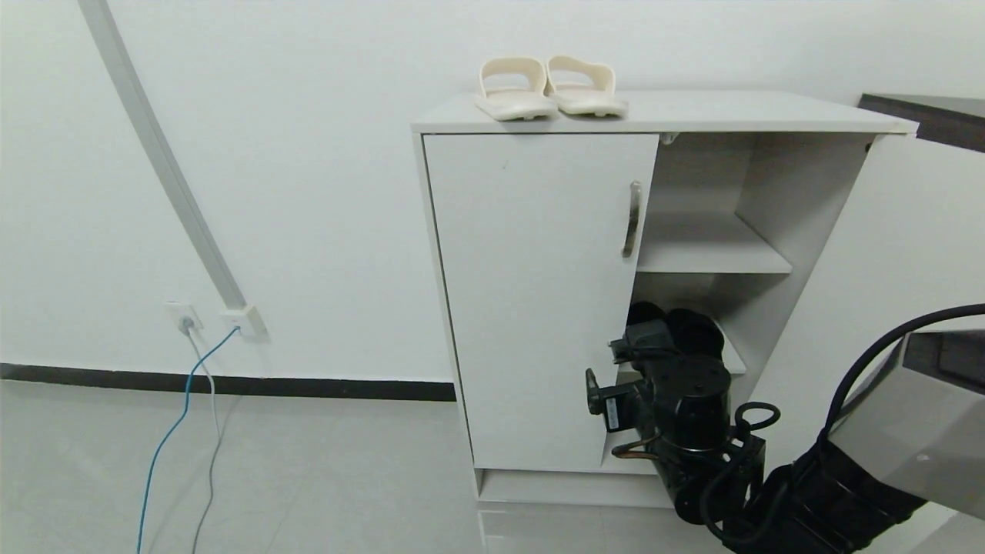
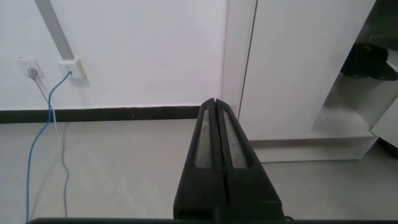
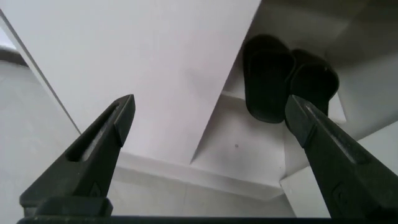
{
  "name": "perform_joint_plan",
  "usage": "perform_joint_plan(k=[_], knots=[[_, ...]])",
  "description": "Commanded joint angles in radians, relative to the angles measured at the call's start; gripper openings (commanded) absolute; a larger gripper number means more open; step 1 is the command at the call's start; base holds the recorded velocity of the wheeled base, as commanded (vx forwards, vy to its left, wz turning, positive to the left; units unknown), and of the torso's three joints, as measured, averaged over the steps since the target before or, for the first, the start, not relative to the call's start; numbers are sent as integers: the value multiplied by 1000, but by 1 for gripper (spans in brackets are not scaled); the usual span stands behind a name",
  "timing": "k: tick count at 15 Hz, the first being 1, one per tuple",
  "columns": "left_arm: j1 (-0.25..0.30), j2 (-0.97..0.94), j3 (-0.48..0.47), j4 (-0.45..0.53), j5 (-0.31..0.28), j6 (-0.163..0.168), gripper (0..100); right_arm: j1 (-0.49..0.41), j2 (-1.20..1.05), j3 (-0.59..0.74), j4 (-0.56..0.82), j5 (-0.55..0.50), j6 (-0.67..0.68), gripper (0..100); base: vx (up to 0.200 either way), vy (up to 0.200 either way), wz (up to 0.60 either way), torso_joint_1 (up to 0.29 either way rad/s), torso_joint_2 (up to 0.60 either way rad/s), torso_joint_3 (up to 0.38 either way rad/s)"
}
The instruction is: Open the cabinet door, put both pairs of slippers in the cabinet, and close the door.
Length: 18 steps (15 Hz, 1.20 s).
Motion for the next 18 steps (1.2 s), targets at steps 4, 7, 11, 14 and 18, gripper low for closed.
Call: perform_joint_plan(k=[4,7,11,14,18], knots=[[-1,2,0,0,0,0,0,3,1,0,-4,0,0,100,0,0,0,49,-465,-356],[-1,2,0,0,0,2,0,3,1,3,-11,8,0,100,0,0,0,116,-450,-346],[-1,2,0,0,0,2,0,9,4,10,-11,14,1,100,0,0,0,137,-471,-332],[1,2,0,0,0,2,0,9,4,13,-11,15,4,100,0,0,0,162,-483,-323],[-1,2,0,0,0,2,0,9,2,20,-30,15,0,100,0,0,0,190,-508,-319]])
